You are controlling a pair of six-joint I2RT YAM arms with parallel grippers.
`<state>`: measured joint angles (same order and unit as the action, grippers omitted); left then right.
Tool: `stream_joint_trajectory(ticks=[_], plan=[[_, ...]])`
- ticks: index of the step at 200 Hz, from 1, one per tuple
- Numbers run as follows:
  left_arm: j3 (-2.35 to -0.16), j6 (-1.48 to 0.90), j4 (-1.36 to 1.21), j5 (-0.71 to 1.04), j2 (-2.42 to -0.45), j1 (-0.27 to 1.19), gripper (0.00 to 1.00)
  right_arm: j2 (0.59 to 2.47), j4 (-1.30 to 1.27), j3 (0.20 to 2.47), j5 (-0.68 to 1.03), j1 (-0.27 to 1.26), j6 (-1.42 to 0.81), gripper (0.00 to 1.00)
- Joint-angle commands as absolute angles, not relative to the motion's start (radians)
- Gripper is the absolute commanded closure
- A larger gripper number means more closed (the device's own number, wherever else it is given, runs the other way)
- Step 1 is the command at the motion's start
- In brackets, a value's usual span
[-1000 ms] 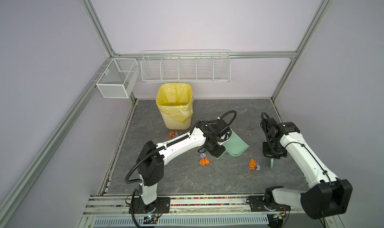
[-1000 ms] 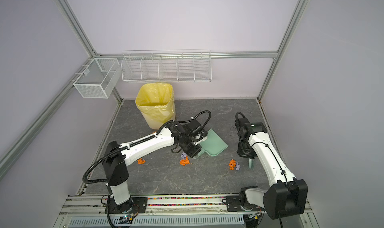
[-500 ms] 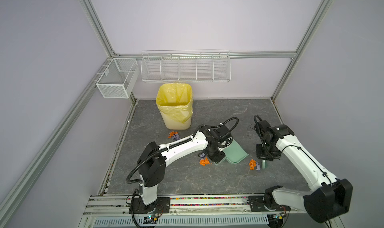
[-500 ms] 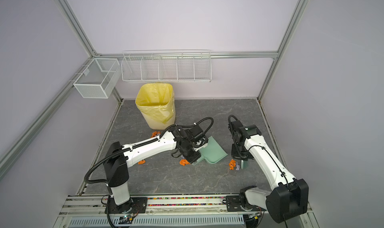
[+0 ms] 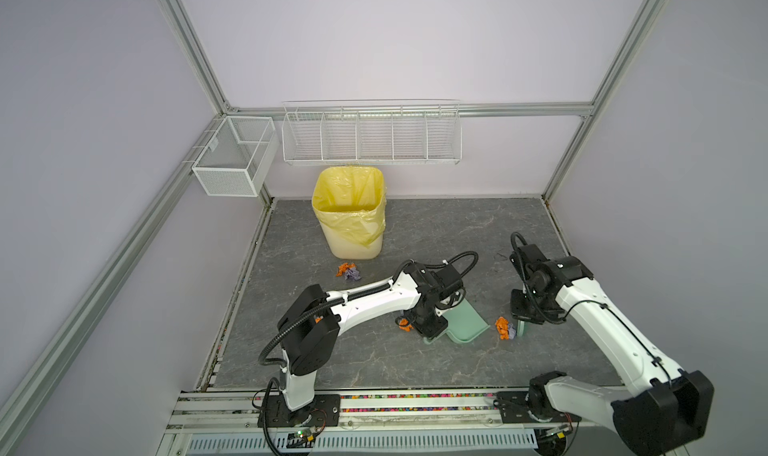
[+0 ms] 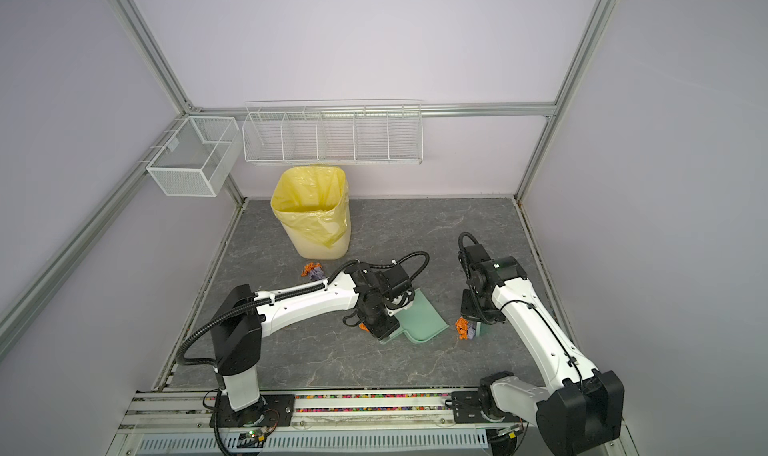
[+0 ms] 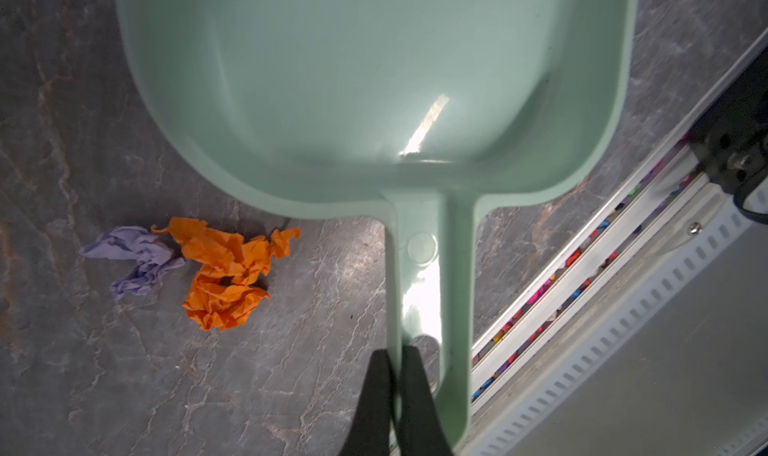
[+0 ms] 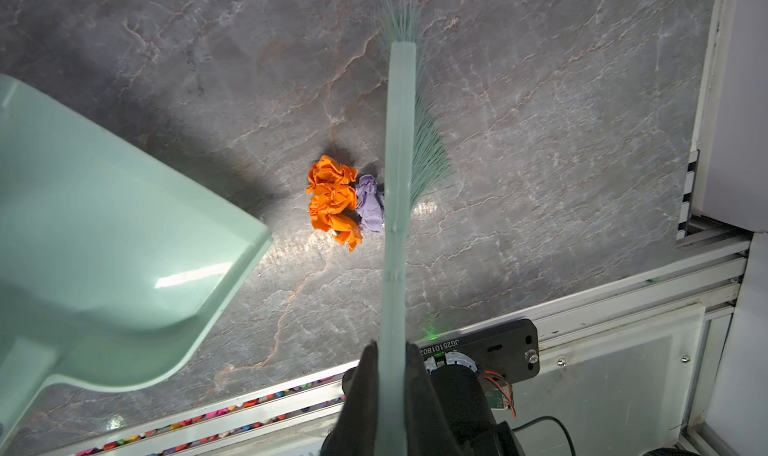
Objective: Sweep away the paper scraps from the table
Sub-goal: 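Set the dustpan beside the scrap pile while the right gripper lowers the brush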
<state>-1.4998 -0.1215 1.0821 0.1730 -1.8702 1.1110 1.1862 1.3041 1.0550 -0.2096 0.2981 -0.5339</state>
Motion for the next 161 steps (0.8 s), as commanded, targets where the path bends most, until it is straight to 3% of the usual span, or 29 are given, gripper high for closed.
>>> stream_joint_trajectory(ticks=[1, 161], plan=[[-1.501, -0.106, 1.099, 0.151, -1.892, 1.112, 1.0, 1.171, 1.286, 1.031, -0.147, 0.307, -0.557, 0.93], [-1.463, -0.103, 1.129, 0.226, -1.869, 1.151, 1.0, 1.148, 1.246, 1.028, -0.115, 0.318, -0.551, 0.93]])
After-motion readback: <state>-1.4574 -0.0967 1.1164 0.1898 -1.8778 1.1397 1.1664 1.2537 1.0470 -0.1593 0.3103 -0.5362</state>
